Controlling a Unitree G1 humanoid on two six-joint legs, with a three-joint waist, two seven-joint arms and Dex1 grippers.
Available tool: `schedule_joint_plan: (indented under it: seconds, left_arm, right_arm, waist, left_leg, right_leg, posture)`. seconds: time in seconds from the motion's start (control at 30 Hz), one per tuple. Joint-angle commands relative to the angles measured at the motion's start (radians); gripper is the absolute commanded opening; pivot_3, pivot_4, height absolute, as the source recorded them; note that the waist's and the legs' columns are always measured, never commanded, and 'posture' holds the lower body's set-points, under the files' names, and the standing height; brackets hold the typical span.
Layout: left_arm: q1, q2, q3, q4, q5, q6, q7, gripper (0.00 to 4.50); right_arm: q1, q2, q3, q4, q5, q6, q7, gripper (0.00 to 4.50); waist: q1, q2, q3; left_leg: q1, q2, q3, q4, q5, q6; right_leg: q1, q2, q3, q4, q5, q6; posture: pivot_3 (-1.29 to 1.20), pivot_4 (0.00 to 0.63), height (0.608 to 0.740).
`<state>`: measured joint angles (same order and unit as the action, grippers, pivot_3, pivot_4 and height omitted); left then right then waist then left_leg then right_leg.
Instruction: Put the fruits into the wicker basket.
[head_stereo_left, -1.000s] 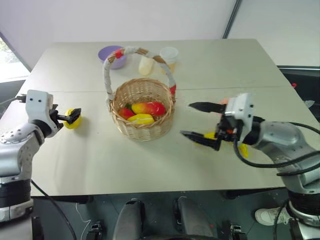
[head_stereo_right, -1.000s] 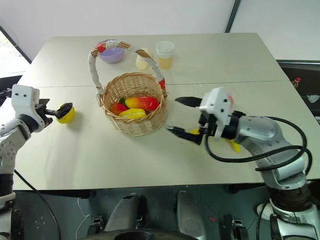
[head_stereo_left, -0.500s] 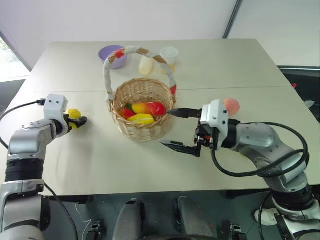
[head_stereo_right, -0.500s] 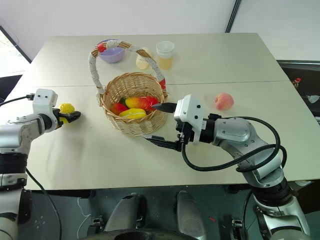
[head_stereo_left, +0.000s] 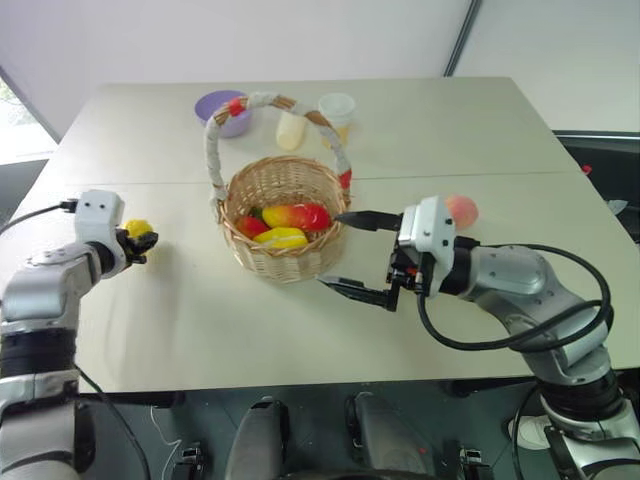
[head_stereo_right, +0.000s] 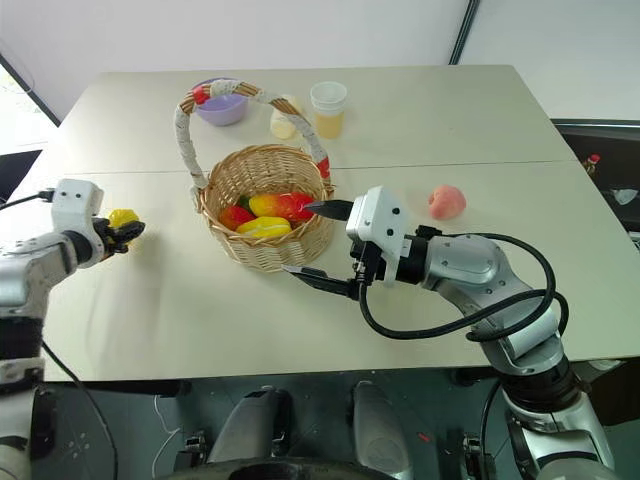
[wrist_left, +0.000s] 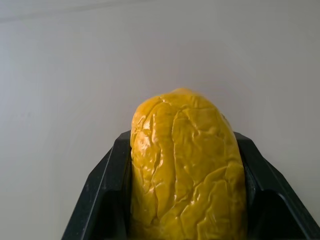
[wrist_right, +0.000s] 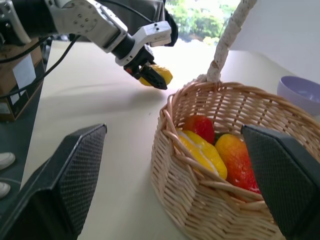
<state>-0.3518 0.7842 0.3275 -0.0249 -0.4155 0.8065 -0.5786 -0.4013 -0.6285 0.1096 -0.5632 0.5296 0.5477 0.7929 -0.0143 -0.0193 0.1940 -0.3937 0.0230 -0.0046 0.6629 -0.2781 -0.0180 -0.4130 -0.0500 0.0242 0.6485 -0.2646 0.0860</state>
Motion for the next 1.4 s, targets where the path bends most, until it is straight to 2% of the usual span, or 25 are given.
schedule_joint_plan:
  seconds: [0.03,0.1,0.17,0.4,0.57,0.6,0.73,0.87,1.0,1.17,1.3,1.33,1.37,1.4]
  left_arm:
    - [0.019,0.046,0.034,-0.323,-0.189,0.014,-0.165,1.80]
    - [-0.031,0.042,-0.047,-0.422,-0.228,0.058,-0.164,1.80]
    - [-0.105,0.008,-0.130,-0.440,-0.214,0.072,-0.123,1.80]
    - [-0.278,-0.092,-0.376,-0.291,-0.050,0.029,-0.053,1.80]
    - [-0.316,-0.152,-0.395,-0.227,-0.034,-0.013,-0.075,4.18]
    - [-0.317,-0.160,-0.390,-0.226,-0.038,-0.022,-0.083,4.48]
    - [-0.275,-0.166,-0.367,-0.290,-0.087,-0.141,-0.202,4.48]
    - [-0.227,-0.162,-0.359,-0.364,-0.167,-0.160,-0.304,4.48]
    - [-0.195,-0.151,-0.401,-0.408,-0.170,-0.173,-0.356,4.48]
    - [-0.158,-0.149,-0.470,-0.456,-0.127,-0.184,-0.355,4.48]
    - [-0.121,-0.148,-0.485,-0.476,-0.099,-0.190,-0.334,4.48]
    - [-0.115,-0.150,-0.482,-0.477,-0.097,-0.188,-0.328,4.50]
    - [-0.110,-0.152,-0.479,-0.478,-0.098,-0.184,-0.320,4.50]
    - [-0.104,-0.154,-0.475,-0.480,-0.099,-0.182,-0.314,4.50]
  right_arm:
    - [-0.027,-0.018,-0.041,0.028,-0.016,-0.043,0.024,4.50]
    - [-0.042,-0.023,-0.046,0.056,-0.025,-0.055,0.032,4.50]
    - [-0.049,-0.021,-0.045,0.068,-0.030,-0.062,0.034,4.50]
    - [-0.048,-0.016,-0.049,0.066,-0.051,-0.056,0.009,4.50]
    - [0.030,-0.122,-0.144,0.060,-0.086,-0.023,-0.001,4.50]
    - [0.067,-0.169,-0.173,0.059,-0.099,-0.008,0.007,4.50]
    - [0.263,-0.347,-0.269,0.083,-0.183,-0.001,0.053,4.50]
    - [0.387,-0.437,-0.293,0.152,-0.276,-0.054,0.072,4.50]
    - [0.376,-0.434,-0.243,0.251,-0.335,-0.113,0.077,4.50]
    - [0.287,-0.408,-0.142,0.396,-0.413,-0.172,0.090,4.50]
    - [0.229,-0.382,-0.109,0.483,-0.438,-0.207,0.089,4.50]
    - [0.224,-0.382,-0.104,0.495,-0.442,-0.213,0.099,3.98]
    - [0.221,-0.382,-0.099,0.505,-0.445,-0.221,0.108,3.70]
    - [0.218,-0.380,-0.097,0.513,-0.450,-0.229,0.109,3.22]
  waist:
    - [0.007,0.000,0.000]
    - [0.011,0.000,0.000]
    - [0.009,0.000,0.000]
    - [-0.003,0.000,0.000]
    - [0.004,0.000,0.000]
    - [0.007,0.000,0.000]
    - [0.013,0.000,0.000]
    - [0.004,0.000,0.000]
    - [-0.005,0.000,0.000]
    - [-0.003,0.000,0.000]
    - [0.000,0.000,0.000]
    - [0.001,0.000,0.000]
    - [0.001,0.000,0.000]
    - [0.001,0.000,0.000]
  left_leg:
    - [0.000,-0.001,-0.001,0.000,0.000,0.000]
    - [0.000,-0.003,-0.001,0.000,0.000,-0.001]
    - [0.001,-0.006,-0.001,0.000,0.000,-0.001]
    - [0.002,-0.008,-0.001,0.000,0.000,0.000]
    - [0.000,-0.006,-0.002,0.000,0.000,0.000]
    - [0.000,-0.007,-0.002,0.000,0.000,0.000]
    - [-0.001,-0.008,-0.001,0.001,0.000,0.001]
    - [0.000,-0.007,0.000,0.001,0.000,0.001]
    - [0.004,-0.006,0.001,0.001,0.000,0.001]
    - [0.004,-0.007,0.001,0.002,0.000,0.000]
    - [0.003,-0.007,0.000,0.002,0.000,0.000]
    - [0.003,-0.007,0.000,0.002,0.000,0.000]
    - [0.003,-0.007,0.000,0.002,0.000,0.000]
    - [0.003,-0.007,0.000,0.002,0.000,0.000]
  right_leg:
    - [0.000,-0.001,0.000,0.000,0.000,0.000]
    - [0.002,-0.006,-0.001,-0.001,-0.002,-0.003]
    - [0.003,-0.008,-0.001,-0.001,-0.002,-0.003]
    - [0.003,0.001,-0.001,-0.001,0.000,0.001]
    - [0.001,0.004,0.000,0.000,0.000,0.000]
    - [0.001,0.003,0.000,0.000,0.000,0.001]
    - [0.002,0.001,0.000,-0.001,0.000,0.001]
    - [0.002,0.002,0.001,-0.002,-0.001,0.001]
    - [0.004,0.004,0.002,-0.001,-0.001,0.001]
    - [0.004,0.006,0.002,0.000,-0.001,0.001]
    - [0.004,0.006,0.002,0.000,-0.001,0.001]
    - [0.004,0.005,0.002,0.000,-0.001,0.001]
    - [0.004,0.005,0.002,0.000,-0.001,0.001]
    - [0.004,0.005,0.002,0.000,-0.001,0.001]
  posture:
    - [0.00,0.150,0.740]
    - [0.00,0.150,0.740]
    - [0.00,0.150,0.740]
    - [0.00,0.150,0.740]
    - [0.00,0.150,0.740]
    - [0.00,0.150,0.740]
    - [0.00,0.150,0.740]
    - [0.00,0.150,0.740]
    - [0.00,0.150,0.740]
    - [0.00,0.150,0.740]
    - [0.00,0.150,0.740]
    - [0.00,0.150,0.740]
    - [0.00,0.150,0.740]
    - [0.00,0.150,0.740]
